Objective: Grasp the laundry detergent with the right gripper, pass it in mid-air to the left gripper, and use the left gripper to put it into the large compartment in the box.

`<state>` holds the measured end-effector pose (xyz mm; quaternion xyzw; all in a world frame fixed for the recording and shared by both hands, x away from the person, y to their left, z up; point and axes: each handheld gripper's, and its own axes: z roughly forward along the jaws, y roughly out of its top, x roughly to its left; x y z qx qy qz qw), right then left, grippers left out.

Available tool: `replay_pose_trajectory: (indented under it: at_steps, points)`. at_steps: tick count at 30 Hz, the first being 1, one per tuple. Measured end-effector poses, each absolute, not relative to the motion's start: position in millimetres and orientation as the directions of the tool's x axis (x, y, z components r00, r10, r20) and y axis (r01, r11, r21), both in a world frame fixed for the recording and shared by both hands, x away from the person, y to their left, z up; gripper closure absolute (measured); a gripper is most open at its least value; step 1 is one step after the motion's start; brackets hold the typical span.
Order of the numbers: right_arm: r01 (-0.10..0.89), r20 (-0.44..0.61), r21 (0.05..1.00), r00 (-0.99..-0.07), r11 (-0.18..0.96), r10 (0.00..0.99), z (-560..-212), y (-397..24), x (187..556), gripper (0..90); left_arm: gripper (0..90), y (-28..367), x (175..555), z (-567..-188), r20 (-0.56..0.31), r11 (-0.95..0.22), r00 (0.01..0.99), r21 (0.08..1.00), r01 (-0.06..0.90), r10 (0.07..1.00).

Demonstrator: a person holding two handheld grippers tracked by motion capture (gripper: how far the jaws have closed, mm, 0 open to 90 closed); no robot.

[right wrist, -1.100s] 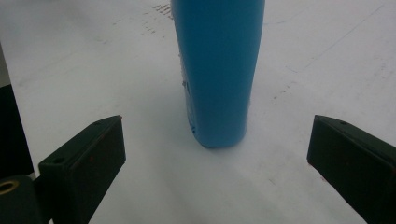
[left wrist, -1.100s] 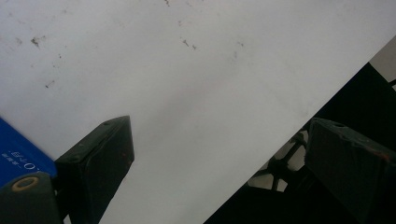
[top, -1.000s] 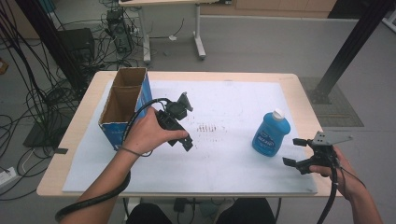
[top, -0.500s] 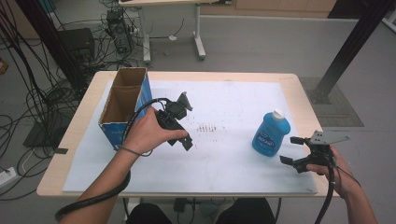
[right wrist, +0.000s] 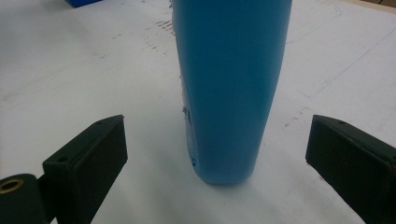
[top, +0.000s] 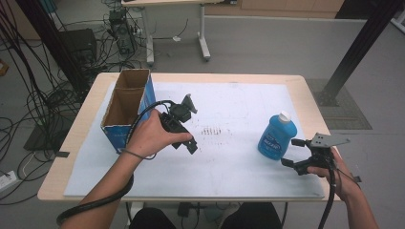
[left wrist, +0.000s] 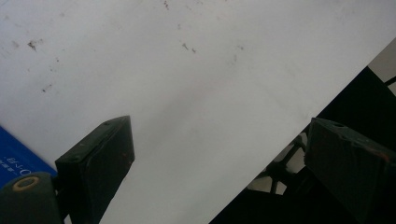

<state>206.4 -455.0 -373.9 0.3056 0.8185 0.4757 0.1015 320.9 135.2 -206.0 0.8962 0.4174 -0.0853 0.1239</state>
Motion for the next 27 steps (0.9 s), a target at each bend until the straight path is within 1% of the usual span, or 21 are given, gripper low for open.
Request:
replay_pose_trajectory:
  at_steps: [27]
  points:
    - [0.395,0.137,0.855,-0.797,0.336,0.589,-386.2,-437.2,221.9,4.9,8.9,139.0,321.0,-209.7,-0.261,-0.619,0.636,0.154,0.770,0.726]
